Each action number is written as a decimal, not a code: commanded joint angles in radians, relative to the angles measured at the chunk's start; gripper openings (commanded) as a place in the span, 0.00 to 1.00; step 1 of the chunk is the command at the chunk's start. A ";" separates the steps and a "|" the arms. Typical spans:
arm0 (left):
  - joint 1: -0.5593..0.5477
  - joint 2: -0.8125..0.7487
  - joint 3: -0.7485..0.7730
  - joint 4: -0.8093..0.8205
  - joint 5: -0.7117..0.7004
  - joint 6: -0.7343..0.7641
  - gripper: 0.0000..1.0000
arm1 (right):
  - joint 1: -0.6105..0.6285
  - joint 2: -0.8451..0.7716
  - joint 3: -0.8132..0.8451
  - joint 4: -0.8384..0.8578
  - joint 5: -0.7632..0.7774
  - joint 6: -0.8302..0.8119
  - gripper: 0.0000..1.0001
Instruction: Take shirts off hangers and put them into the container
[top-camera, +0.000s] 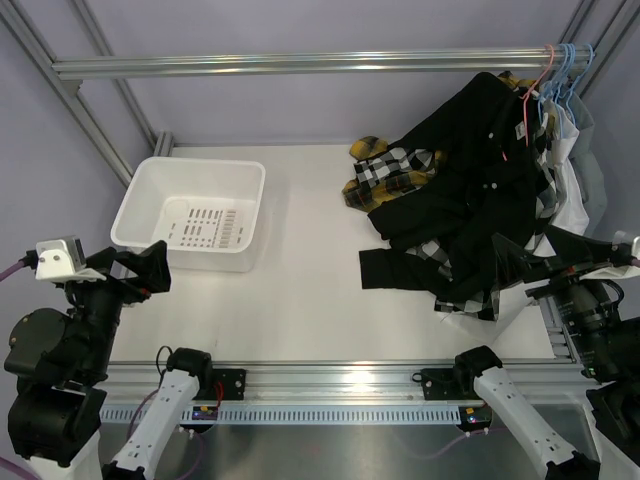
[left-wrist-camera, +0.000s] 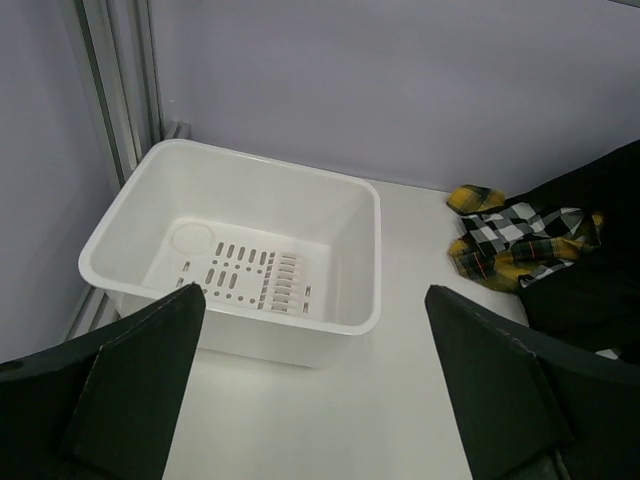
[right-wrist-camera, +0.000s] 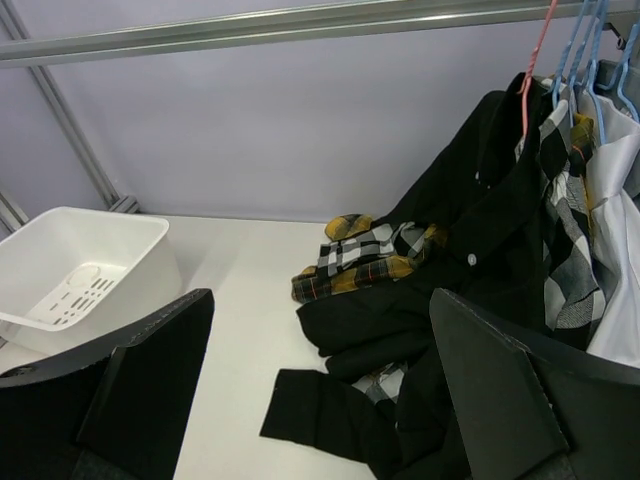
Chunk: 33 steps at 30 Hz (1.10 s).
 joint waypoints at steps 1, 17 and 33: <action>-0.005 -0.011 -0.018 0.036 0.013 0.019 0.99 | 0.006 0.045 0.027 -0.022 0.060 0.029 1.00; -0.005 0.040 -0.191 0.074 0.076 -0.004 0.99 | 0.006 0.453 0.084 -0.006 0.233 0.208 1.00; -0.063 0.041 -0.221 0.077 0.124 0.002 0.99 | -0.337 0.826 0.360 -0.029 0.175 0.098 1.00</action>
